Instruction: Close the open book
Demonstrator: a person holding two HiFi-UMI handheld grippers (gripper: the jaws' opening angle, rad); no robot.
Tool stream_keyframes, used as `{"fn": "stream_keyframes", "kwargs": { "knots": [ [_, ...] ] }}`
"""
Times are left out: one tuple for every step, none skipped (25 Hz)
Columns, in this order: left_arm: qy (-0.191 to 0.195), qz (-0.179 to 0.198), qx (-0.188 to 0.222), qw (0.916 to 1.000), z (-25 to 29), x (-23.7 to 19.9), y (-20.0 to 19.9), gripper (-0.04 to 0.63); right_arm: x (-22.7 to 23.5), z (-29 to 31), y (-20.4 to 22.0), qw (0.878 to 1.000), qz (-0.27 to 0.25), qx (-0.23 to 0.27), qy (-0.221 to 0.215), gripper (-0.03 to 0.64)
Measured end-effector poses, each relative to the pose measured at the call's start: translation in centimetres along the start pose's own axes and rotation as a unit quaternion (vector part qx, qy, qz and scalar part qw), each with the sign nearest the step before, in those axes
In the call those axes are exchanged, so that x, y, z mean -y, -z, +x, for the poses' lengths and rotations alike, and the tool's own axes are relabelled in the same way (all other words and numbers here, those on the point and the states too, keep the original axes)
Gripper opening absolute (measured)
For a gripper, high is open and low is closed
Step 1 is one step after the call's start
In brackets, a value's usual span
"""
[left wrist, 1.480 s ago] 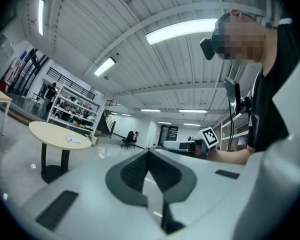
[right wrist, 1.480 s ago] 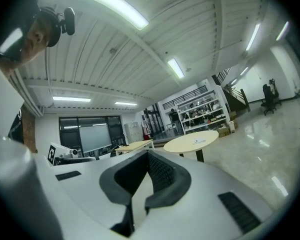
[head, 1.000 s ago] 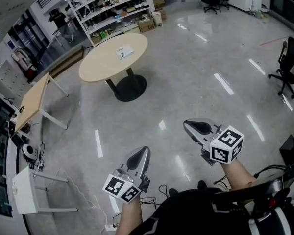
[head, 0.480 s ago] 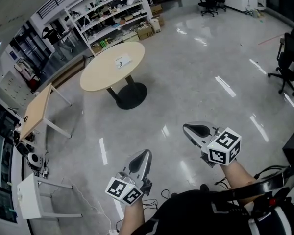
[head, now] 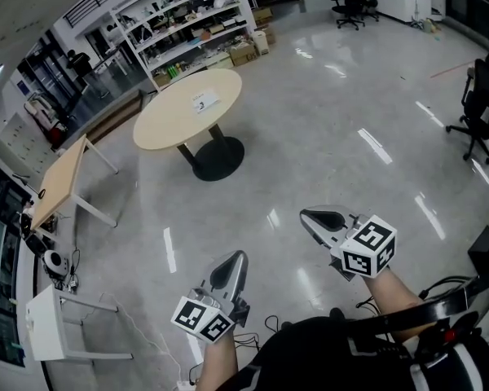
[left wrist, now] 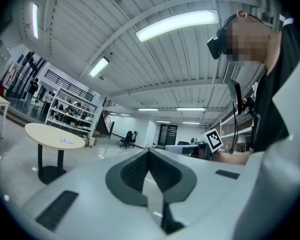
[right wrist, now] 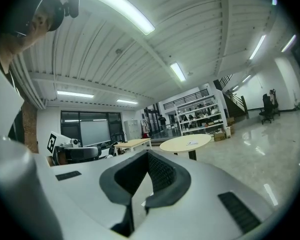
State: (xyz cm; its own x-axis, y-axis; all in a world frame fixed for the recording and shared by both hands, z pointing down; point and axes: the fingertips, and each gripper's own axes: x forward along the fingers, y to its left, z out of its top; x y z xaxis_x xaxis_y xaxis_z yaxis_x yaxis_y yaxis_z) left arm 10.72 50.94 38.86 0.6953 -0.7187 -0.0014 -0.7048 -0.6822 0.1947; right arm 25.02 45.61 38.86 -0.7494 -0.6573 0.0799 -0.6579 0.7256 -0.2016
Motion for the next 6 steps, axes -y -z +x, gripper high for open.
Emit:
{"fn": "stream_keyframes", "kwargs": {
  "knots": [
    [0.0, -0.001, 0.0, 1.0, 0.07, 0.01, 0.01, -0.002, 0.05, 0.0, -0.11, 1.0, -0.001, 0.0, 0.0, 0.0],
    [-0.001, -0.002, 0.0, 1.0, 0.09, -0.04, 0.07, -0.002, 0.11, 0.05, -0.17, 1.0, -0.001, -0.001, 0.0, 0.0],
    [-0.003, -0.003, 0.0, 1.0, 0.05, -0.13, 0.14, -0.002, 0.15, 0.15, -0.17, 1.0, -0.002, -0.001, 0.0, 0.0],
    [-0.004, -0.004, -0.001, 1.0, -0.04, -0.24, 0.21, -0.002, 0.16, 0.25, -0.16, 1.0, -0.002, -0.001, -0.001, 0.0],
    [-0.006, -0.004, -0.001, 1.0, -0.14, -0.36, 0.27, -0.002, 0.15, 0.36, -0.14, 1.0, -0.002, -0.001, -0.001, 0.0],
    [-0.007, -0.004, -0.001, 1.0, -0.25, -0.48, 0.32, -0.002, 0.13, 0.47, -0.12, 1.0, -0.002, -0.001, -0.002, 0.0]
  ]
}}
